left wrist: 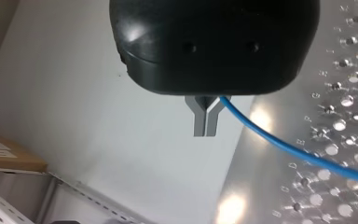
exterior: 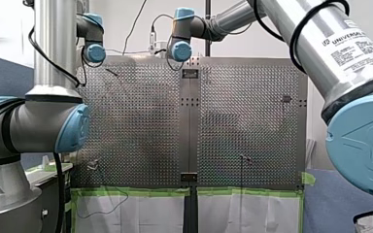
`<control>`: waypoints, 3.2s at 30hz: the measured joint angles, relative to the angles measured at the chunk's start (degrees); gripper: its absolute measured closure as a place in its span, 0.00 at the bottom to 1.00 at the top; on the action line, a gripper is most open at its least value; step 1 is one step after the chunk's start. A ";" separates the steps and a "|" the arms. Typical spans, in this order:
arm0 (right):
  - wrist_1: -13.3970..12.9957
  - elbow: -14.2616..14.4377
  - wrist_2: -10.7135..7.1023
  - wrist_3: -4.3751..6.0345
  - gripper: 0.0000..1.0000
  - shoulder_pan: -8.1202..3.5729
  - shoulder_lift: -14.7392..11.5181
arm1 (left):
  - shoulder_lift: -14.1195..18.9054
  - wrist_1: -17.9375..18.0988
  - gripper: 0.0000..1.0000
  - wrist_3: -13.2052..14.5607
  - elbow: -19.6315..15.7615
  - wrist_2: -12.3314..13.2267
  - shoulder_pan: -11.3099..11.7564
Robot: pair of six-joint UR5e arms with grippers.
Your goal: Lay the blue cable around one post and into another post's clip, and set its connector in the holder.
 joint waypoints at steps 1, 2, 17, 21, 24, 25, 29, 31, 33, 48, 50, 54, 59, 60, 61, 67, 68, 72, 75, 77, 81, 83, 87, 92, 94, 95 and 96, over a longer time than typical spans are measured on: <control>0.05 -0.57 0.05 -0.02 1.00 -0.04 0.30 | -0.47 -0.24 1.00 -0.03 0.32 0.28 0.07; 0.13 -0.99 0.09 -0.02 1.00 -0.06 0.56 | -0.81 -0.37 1.00 -0.06 0.49 0.50 0.13; 2.27 -5.26 0.70 -0.21 1.00 -1.18 3.69 | -5.43 -0.73 1.00 -0.92 0.83 3.31 0.40; 2.64 -5.27 0.80 -0.21 1.00 -1.42 3.96 | -6.09 -0.72 1.00 -2.26 0.74 3.67 0.58; 3.19 -5.26 1.00 -0.22 1.00 -1.55 4.16 | -7.06 -1.10 1.00 -2.15 0.71 3.77 0.36; 3.47 -5.27 1.15 -0.23 1.00 -1.60 4.24 | -7.35 -1.21 1.00 -1.92 0.66 3.79 0.21; 4.57 -5.27 1.57 -0.43 1.00 -1.85 4.55 | -7.80 -0.74 1.00 -2.39 -0.22 4.60 0.16; 5.23 -5.26 1.70 -0.51 1.00 -2.04 4.75 | -7.86 -0.06 1.00 -3.17 -0.92 5.39 0.07; 5.80 -5.25 1.86 -0.54 1.00 -2.23 4.89 | -7.89 0.62 1.00 -3.94 -1.61 5.98 -0.01; 11.88 -4.84 4.25 -0.48 1.00 -3.55 7.80 | -7.92 7.01 1.00 -11.90 -7.20 7.37 -0.24; 12.58 -4.60 4.63 -0.44 1.00 -3.61 8.08 | -7.92 7.31 1.00 -12.90 -7.41 7.56 -0.32; 12.54 -3.59 4.88 -0.30 1.00 -3.85 8.28 | -7.93 7.96 1.00 -14.01 -8.12 7.97 -0.49; 11.42 -1.56 4.93 0.01 1.00 -4.32 8.31 | -7.92 9.84 1.00 -15.35 -9.87 8.17 -0.79; 11.30 -1.23 4.93 0.04 1.00 -4.42 8.31 | -7.92 10.23 1.00 -15.47 -10.12 8.20 -0.88; 11.17 -0.85 4.93 0.07 1.00 -4.57 8.32 | -7.92 10.83 1.00 -15.57 -10.35 8.22 -1.01; 11.09 0.14 4.93 0.13 1.00 -5.36 8.38 | -7.92 13.62 1.00 -15.70 -10.68 8.95 -1.63; 11.06 0.24 4.95 0.16 1.00 -5.48 8.38 | -7.92 14.04 1.00 -15.67 -10.70 9.26 -1.74; 10.60 0.98 5.06 0.58 1.00 -6.42 8.40 | -7.93 15.89 1.00 -15.43 -10.74 11.08 -2.24; 10.28 1.51 5.09 0.82 1.00 -7.18 8.40 | -7.92 16.69 1.00 -15.39 -10.75 12.54 -2.52; 10.12 1.90 5.10 0.91 1.00 -7.62 8.40 | -7.92 16.84 1.00 -15.41 -10.76 13.16 -2.61; 9.54 3.01 5.11 1.04 1.00 -8.30 8.40 | -7.93 16.72 1.00 -15.42 -10.77 13.05 -2.69; 9.25 3.51 5.11 1.07 1.00 -8.47 8.40 | -7.92 16.48 1.00 -15.31 -10.78 12.53 -2.69; 8.78 4.42 5.09 1.09 1.00 -8.86 8.41 | -7.93 15.81 1.00 -14.53 -10.82 11.40 -2.69; 8.74 4.69 5.04 1.10 1.00 -9.14 8.40 | -7.94 15.62 1.00 -13.80 -10.81 10.31 -2.76; 8.70 4.93 5.05 1.10 1.00 -9.23 8.40 | -7.93 15.62 1.00 -13.69 -10.80 10.12 -2.84; 8.62 5.11 5.06 1.10 1.00 -9.28 8.40 | -7.93 15.62 1.00 -13.65 -10.81 10.09 -2.88; 8.45 5.40 5.08 1.10 1.00 -9.37 8.40 | -7.93 15.62 1.00 -13.60 -10.82 10.08 -2.92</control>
